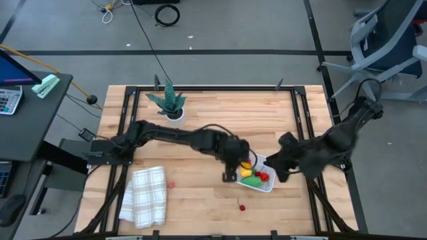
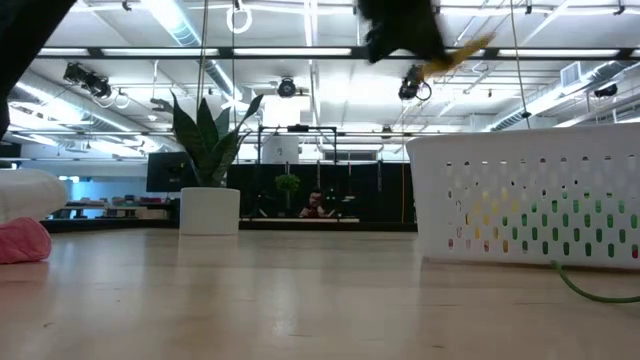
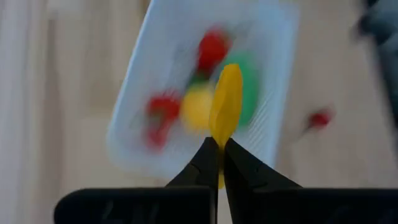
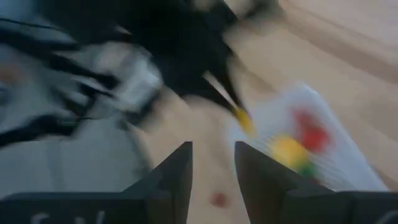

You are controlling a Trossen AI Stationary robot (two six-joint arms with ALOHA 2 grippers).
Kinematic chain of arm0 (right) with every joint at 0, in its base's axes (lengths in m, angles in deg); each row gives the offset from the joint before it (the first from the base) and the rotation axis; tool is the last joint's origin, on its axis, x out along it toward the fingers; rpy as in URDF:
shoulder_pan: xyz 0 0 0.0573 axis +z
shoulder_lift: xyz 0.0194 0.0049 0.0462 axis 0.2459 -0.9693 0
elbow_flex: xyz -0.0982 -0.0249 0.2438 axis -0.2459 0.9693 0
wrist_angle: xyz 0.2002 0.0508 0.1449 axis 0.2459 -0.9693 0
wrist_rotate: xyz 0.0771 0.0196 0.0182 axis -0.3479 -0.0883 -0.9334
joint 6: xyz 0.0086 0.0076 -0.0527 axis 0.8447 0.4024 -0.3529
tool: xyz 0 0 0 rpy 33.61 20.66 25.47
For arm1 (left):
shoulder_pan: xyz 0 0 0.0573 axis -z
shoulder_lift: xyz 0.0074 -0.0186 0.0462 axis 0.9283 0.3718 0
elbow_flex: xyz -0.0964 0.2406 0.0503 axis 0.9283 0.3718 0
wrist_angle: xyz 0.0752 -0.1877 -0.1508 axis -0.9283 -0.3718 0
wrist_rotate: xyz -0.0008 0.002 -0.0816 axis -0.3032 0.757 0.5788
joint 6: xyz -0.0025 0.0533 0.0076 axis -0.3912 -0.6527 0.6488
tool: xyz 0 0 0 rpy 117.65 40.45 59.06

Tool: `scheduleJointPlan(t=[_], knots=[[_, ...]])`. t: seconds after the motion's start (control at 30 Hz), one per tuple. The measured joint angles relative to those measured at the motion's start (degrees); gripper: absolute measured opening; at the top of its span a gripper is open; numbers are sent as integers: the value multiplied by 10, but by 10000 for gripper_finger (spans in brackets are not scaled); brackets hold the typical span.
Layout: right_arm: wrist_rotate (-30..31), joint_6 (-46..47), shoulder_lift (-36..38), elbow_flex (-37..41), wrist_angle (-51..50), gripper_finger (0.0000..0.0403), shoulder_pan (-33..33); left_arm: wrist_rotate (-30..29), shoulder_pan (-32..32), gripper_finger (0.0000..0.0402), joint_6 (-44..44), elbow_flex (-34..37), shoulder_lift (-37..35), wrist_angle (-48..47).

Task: Pick and placing Produce into tupperware
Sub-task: Put the yellow corn into the white basket, then put the red cherry into the white basket

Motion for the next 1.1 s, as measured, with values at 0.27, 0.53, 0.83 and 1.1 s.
scheduleJointPlan(t=[0.27, 0.53, 0.83, 1.1], knots=[[135, -217, 1, -142, 105, 112, 63, -2, 31, 16, 51, 9, 42, 202], [167, -250, -5, -154, 121, 107, 74, -31, 9, 24, 144, 10, 106, 203], [136, -232, -40, -146, 121, 107, 76, -4, -3, 94, 199, 10, 120, 184], [18, -168, -99, -146, 119, 107, 90, 41, 6, 188, 200, -34, 117, 141]])
